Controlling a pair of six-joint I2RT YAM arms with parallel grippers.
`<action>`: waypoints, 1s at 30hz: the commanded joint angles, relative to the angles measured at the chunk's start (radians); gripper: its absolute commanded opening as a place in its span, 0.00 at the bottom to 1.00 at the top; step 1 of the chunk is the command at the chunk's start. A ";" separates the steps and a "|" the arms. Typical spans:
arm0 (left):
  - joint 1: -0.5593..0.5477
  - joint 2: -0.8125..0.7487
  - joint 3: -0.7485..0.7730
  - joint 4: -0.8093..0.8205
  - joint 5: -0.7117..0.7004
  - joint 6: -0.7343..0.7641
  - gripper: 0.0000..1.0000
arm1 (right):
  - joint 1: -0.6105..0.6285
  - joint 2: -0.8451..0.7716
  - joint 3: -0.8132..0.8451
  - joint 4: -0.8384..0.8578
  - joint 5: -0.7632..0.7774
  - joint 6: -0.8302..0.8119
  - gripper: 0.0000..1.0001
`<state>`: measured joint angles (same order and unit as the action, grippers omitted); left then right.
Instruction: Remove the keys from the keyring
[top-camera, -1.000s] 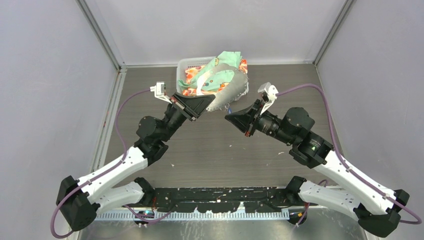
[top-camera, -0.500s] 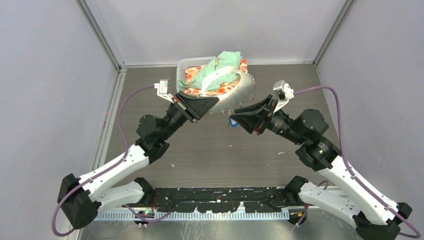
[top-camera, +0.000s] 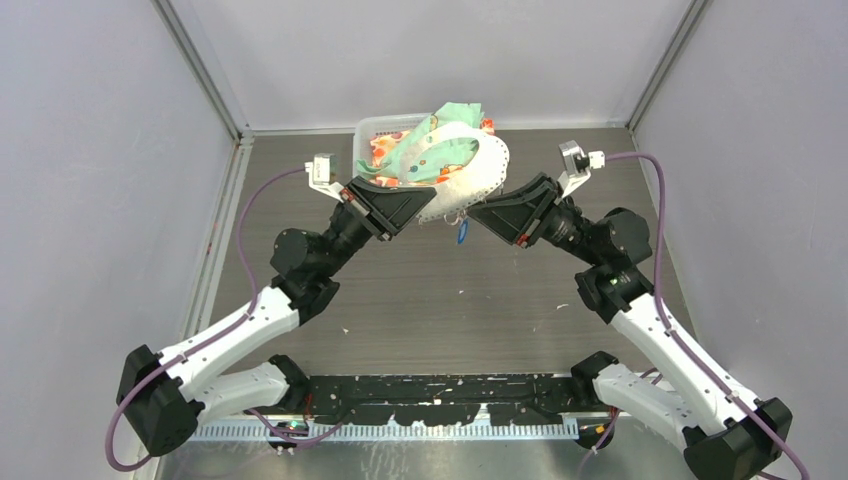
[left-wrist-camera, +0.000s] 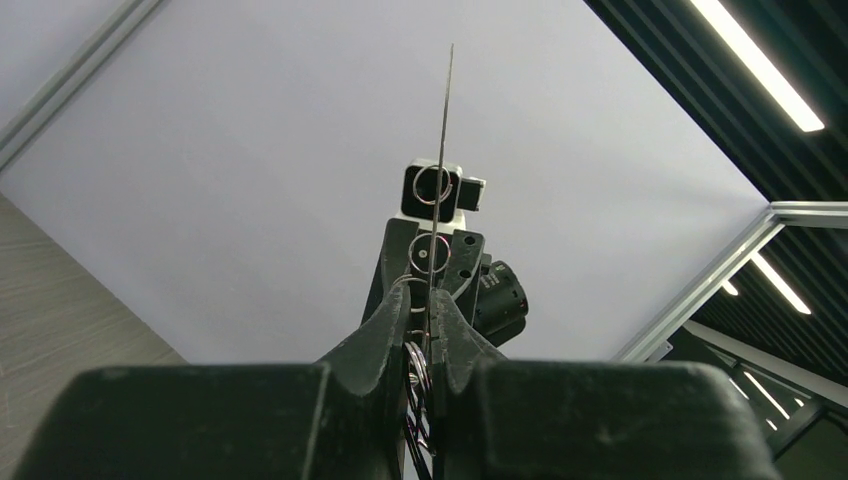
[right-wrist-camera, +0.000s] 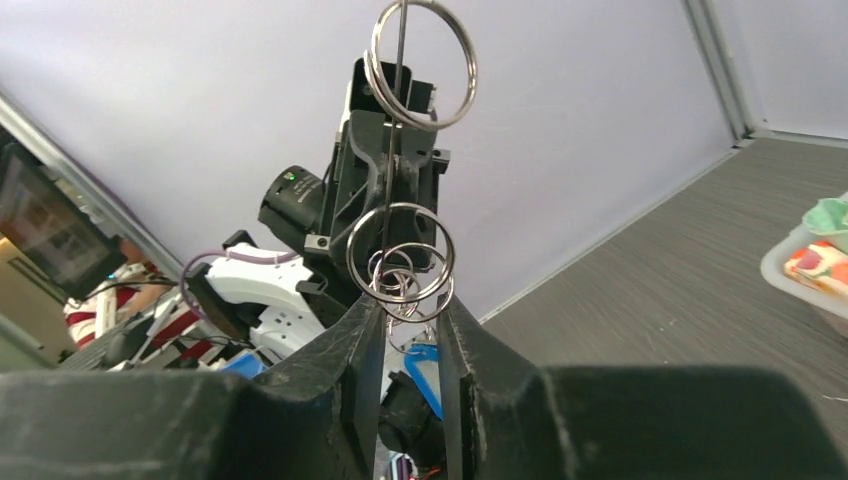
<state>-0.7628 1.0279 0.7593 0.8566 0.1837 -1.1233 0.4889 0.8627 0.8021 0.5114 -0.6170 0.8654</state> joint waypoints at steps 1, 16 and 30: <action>0.003 -0.014 0.048 0.033 -0.006 -0.009 0.01 | -0.004 -0.018 -0.008 0.157 -0.056 0.084 0.29; 0.021 0.045 0.056 0.222 0.018 -0.079 0.00 | -0.004 -0.088 -0.140 0.192 0.050 0.139 0.33; 0.113 0.236 0.226 0.575 0.372 -0.350 0.01 | -0.119 0.147 -0.148 0.791 -0.040 0.513 0.40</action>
<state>-0.6632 1.2526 0.8978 1.2541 0.4072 -1.3727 0.4255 0.8852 0.5884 0.9173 -0.5838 1.1469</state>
